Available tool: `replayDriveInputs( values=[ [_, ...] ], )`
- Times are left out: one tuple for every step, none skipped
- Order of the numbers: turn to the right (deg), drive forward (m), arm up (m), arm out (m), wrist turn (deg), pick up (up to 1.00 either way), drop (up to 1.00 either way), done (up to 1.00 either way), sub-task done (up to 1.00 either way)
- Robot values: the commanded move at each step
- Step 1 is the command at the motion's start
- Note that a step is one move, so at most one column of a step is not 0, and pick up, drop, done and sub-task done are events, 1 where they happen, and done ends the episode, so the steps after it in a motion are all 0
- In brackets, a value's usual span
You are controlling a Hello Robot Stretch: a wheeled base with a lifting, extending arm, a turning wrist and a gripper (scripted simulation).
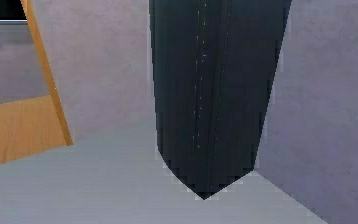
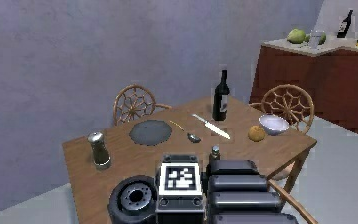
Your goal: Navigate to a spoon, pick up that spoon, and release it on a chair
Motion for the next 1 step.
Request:
replayDriveInputs(
  values=[
    [-45.0,0.00,0.00,0.00,0.0,0.00,0.00,0.00,0.00]
  ],
)
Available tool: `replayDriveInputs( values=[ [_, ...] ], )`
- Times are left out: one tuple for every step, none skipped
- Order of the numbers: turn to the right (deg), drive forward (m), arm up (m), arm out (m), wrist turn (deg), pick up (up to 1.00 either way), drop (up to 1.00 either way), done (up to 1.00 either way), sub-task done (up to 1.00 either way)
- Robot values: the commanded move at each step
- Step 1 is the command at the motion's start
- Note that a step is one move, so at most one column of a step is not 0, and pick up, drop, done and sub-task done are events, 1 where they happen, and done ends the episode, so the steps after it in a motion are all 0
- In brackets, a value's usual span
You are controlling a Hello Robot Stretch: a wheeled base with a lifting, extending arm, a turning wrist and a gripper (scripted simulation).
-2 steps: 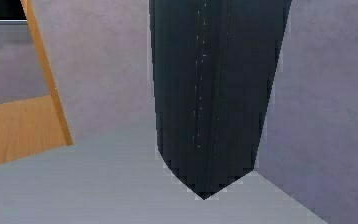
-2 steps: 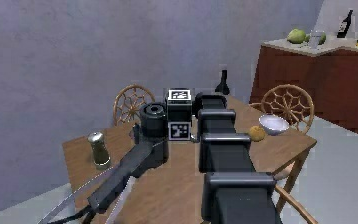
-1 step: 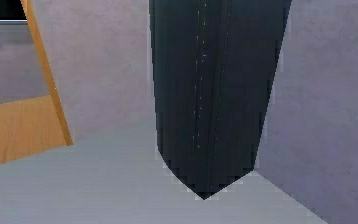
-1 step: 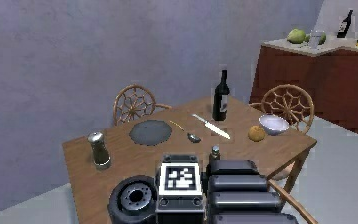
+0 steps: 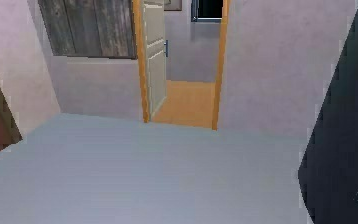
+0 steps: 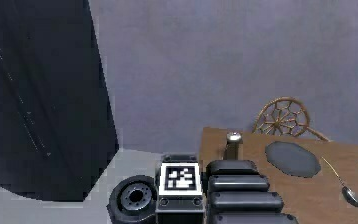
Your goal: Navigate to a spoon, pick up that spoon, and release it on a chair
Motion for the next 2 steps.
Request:
replayDriveInputs(
  values=[
    [-27.0,0.00,0.00,0.00,0.0,0.00,0.00,0.00,0.00],
    [0.0,0.15,0.00,0.00,0.0,0.00,0.00,0.00,0.00]
  ],
)
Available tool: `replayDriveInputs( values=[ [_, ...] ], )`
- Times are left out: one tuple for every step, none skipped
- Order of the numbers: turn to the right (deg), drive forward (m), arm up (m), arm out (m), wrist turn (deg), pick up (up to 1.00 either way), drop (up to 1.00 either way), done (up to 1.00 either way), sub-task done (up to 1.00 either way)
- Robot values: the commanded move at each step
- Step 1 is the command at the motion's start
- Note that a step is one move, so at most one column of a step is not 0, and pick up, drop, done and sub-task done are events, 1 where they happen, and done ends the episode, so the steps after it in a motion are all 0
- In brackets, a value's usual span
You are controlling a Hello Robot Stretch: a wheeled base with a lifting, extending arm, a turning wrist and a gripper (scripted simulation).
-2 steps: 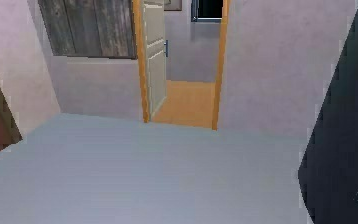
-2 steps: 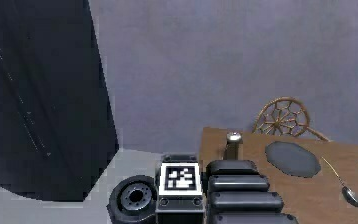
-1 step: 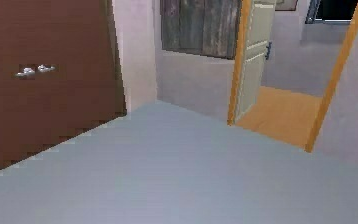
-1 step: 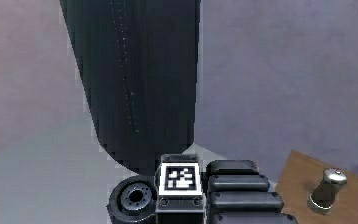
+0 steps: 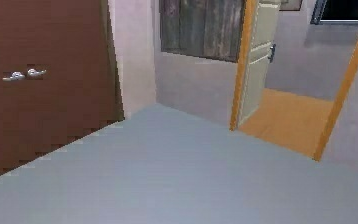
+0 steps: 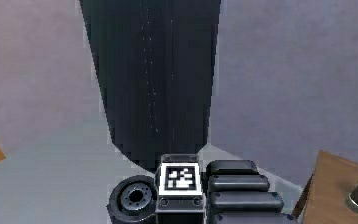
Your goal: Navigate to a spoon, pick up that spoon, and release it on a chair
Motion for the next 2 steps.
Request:
replayDriveInputs(
  values=[
    [-45.0,0.00,0.00,0.00,0.0,0.00,0.00,0.00,0.00],
    [-39.0,0.00,0.00,0.00,0.0,0.00,0.00,0.00,0.00]
  ],
)
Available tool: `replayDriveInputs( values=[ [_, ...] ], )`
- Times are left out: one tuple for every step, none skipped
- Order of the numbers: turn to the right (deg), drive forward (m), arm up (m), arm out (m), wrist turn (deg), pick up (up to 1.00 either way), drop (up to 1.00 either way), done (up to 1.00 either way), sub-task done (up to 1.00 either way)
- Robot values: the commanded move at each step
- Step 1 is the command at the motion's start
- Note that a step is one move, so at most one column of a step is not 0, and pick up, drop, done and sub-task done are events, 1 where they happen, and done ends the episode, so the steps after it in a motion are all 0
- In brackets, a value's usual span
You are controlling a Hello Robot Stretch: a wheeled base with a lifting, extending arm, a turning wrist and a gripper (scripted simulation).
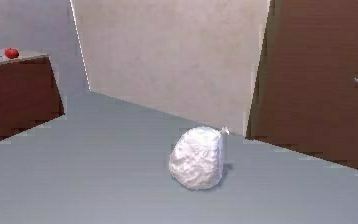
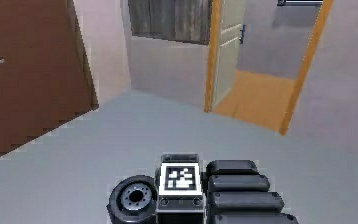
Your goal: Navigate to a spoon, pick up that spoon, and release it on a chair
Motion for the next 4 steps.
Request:
replayDriveInputs(
  values=[
    [0.0,0.75,0.00,0.00,0.0,0.00,0.00,0.00,0.00],
    [-45.0,0.00,0.00,0.00,0.0,0.00,0.00,0.00,0.00],
    [-12.0,0.00,0.00,0.00,0.0,0.00,0.00,0.00,0.00],
    [0.0,0.75,0.00,0.00,0.0,0.00,0.00,0.00,0.00]
  ],
)
